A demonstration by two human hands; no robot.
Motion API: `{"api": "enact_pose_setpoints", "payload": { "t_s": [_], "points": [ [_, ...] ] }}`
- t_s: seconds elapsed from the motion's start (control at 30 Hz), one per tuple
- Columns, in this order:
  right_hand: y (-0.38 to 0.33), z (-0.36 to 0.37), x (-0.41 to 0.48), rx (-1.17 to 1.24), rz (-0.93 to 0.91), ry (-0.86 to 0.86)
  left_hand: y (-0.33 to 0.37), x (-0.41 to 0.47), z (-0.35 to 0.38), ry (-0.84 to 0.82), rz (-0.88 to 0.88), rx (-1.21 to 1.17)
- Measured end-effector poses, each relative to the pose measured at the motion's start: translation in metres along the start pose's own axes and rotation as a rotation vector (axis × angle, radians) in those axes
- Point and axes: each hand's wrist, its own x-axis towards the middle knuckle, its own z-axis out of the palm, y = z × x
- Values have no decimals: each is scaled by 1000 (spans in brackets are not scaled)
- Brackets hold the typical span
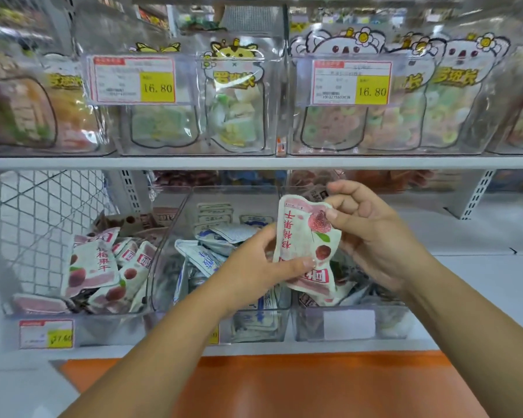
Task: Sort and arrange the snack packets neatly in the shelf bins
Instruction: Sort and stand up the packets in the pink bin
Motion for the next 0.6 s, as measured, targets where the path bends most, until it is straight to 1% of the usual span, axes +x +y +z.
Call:
{"api": "enact_pose_setpoints", "payload": {
  "t_s": [0.07, 0.1, 0.13, 0.2, 0.23, 0.3, 0.37, 0.43, 0.6],
  "points": [
    [1, 5, 2, 14, -14, 8, 1, -1, -1, 34, 10, -49],
    [-1, 6, 2, -41, -15, 24, 2, -1, -3, 57, 12, -58],
    [-3, 6, 0, -164, -15, 48, 3, -3, -6, 88, 10, -44],
    [-8, -5, -2, -548, 14, 53, 0, -6, -16, 155, -9, 12],
    [-10, -14, -4, -763, 56, 12, -2, -8, -22, 186, -23, 35],
    [-9, -35, -6, -1166, 182, -143, -7, -11, -32, 239, -55, 67],
    [1, -48, -8, -1456, 266, -309, -12, -15, -37, 271, -82, 103],
    [13, -53, -7, -1584, 282, -399, -16, -17, -35, 291, -101, 126],
    [22, -61, -3, -1790, 282, -490, -21, -19, -27, 305, -129, 144]
  ]
}}
